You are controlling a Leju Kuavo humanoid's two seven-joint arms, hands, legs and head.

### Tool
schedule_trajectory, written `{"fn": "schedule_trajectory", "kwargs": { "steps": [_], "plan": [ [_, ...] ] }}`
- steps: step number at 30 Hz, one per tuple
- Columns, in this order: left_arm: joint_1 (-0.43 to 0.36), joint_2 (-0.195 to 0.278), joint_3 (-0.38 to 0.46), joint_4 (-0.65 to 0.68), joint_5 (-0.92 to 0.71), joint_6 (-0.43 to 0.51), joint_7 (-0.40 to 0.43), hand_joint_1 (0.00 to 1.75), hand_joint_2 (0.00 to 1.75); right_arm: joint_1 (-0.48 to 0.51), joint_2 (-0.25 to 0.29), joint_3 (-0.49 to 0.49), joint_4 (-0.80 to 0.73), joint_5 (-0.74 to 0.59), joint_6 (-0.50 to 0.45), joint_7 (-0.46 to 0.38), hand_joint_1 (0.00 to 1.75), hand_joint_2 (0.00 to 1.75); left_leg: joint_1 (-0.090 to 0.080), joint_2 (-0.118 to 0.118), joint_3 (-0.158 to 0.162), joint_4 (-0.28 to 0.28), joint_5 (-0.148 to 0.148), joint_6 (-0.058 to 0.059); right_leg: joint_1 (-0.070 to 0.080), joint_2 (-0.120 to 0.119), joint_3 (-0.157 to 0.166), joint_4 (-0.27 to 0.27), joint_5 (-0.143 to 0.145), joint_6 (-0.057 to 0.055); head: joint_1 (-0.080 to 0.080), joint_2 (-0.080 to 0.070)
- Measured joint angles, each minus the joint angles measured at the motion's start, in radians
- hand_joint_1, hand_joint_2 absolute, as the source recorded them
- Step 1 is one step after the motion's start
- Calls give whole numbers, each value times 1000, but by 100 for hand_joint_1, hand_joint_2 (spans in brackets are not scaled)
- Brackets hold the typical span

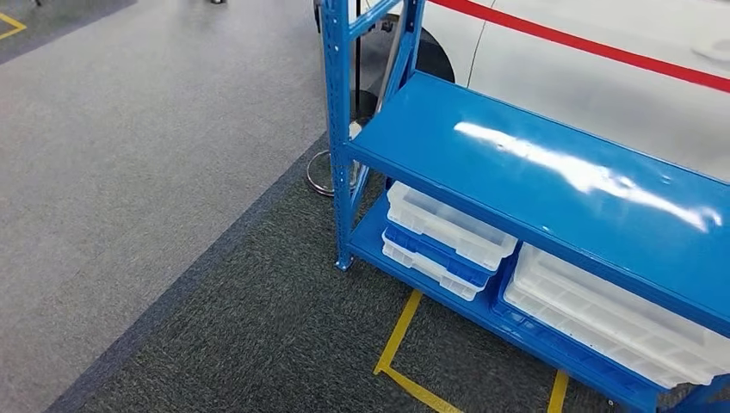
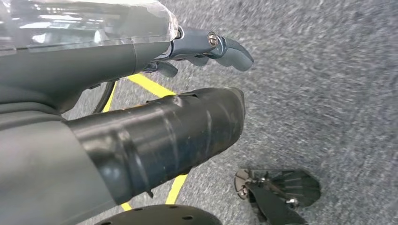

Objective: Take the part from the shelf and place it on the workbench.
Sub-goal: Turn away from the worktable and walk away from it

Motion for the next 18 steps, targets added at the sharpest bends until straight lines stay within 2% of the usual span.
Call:
{"fn": "schedule_trajectory", "kwargs": {
  "steps": [2, 3, 4, 5, 6, 7, 8, 9, 10, 11, 12, 14, 15, 16, 17, 18],
  "plan": [
    [-3, 0, 0, 0, 0, 0, 0, 0, 0, 0, 0, 0, 0, 0, 0, 0, 0, 0, -2, 16, 8, -4, -3, -11, 1, 20, -1, -3, 1, -12, 0, 0],
    [-4, 0, 0, 0, 0, 0, 0, 0, 0, 0, 0, 0, 0, 0, 0, 0, 0, 0, -1, 10, 12, -2, -9, -17, -2, 30, 2, -9, 4, -18, 0, 0],
    [-5, 0, 0, 0, 0, 0, 0, 0, 0, 1, 0, 1, 0, 0, 0, 0, 0, 0, -1, -7, 9, 14, -23, -21, -6, 41, 6, -14, 7, -25, -1, 0],
    [-5, 0, 0, 0, 0, 0, 0, 0, 0, 0, 0, 1, 0, 0, 0, 0, 0, 0, 0, -33, -5, 51, -48, -24, -10, 51, 9, -20, 10, -31, -1, 0],
    [-4, 0, 0, 0, 0, 0, 1, 0, 0, -1, 0, 2, 0, 0, 0, 0, 0, 0, 2, -60, -30, 109, -81, -26, -10, 61, 10, -21, 11, -35, -1, 0],
    [-2, 0, 0, 0, 0, 0, 1, 0, 0, -1, 0, 2, 0, 0, 0, 0, 0, 0, 2, -76, -65, 180, -114, -26, -10, 73, 10, -21, 11, -38, -2, 0],
    [0, 0, 0, 0, 0, 0, 1, 0, 0, -1, 0, 3, 0, 0, 0, 0, 0, 0, 2, -83, -96, 242, -136, -27, -8, 86, 10, -20, 11, -39, -2, 0],
    [2, 0, 0, 0, 0, 0, 1, 0, 0, -1, 0, 3, 0, 0, 0, 0, 0, 0, 2, -85, -116, 276, -139, -27, -7, 101, 10, -19, 10, -39, -2, 0],
    [3, 0, 0, 0, 0, 0, 1, 0, 0, 0, 0, 3, 0, 0, 0, 0, 0, 0, 2, -86, -119, 272, -119, -26, -7, 116, 11, -16, 9, -39, -2, 0],
    [4, 0, 0, 0, 0, 0, 2, 0, 0, 0, 0, 3, 0, 0, 0, 0, 0, 0, 2, -90, -102, 225, -81, -24, -7, 131, 11, -12, 7, -38, -2, 0],
    [3, 0, 0, 0, 0, 0, 2, 0, 0, 1, 1, 3, 0, 0, 0, 0, 0, 0, 3, -102, -76, 155, -39, -21, -7, 145, 11, -7, 5, -36, -2, 0],
    [3, 0, 0, 0, 0, 0, 2, 0, 0, -1, 1, 4, 0, 0, 0, 0, 0, 0, 4, -146, -31, 42, 5, -15, -6, 169, 6, 3, 0, -27, -2, 0],
    [2, 0, 0, 0, 0, 1, 2, 0, 0, -1, 1, 4, 0, 0, 0, 0, 0, 0, 4, -161, -23, 19, 7, -12, -7, 178, 2, 6, -1, -22, -2, 0],
    [1, 0, 0, 0, 0, 1, 2, 0, 0, 0, 1, 4, 0, 0, 1, 0, 0, 0, 2, -165, -21, 14, 3, -10, -7, 188, -1, 7, -1, -15, -2, 0],
    [1, 1, 0, 0, 0, 1, 2, 0, 0, 1, 1, 4, 0, 1, 1, 0, 0, 0, 2, -156, -19, 12, 5, -7, -9, 198, -4, 6, 1, -9, -2, 0],
    [-1, 1, 0, 0, 0, 1, 2, 0, 0, 3, 1, 4, 0, 1, 1, 0, 0, 0, 3, -145, -16, 7, 8, -1, -10, 197, -5, 7, 0, -4, -2, 0]
  ]
}}
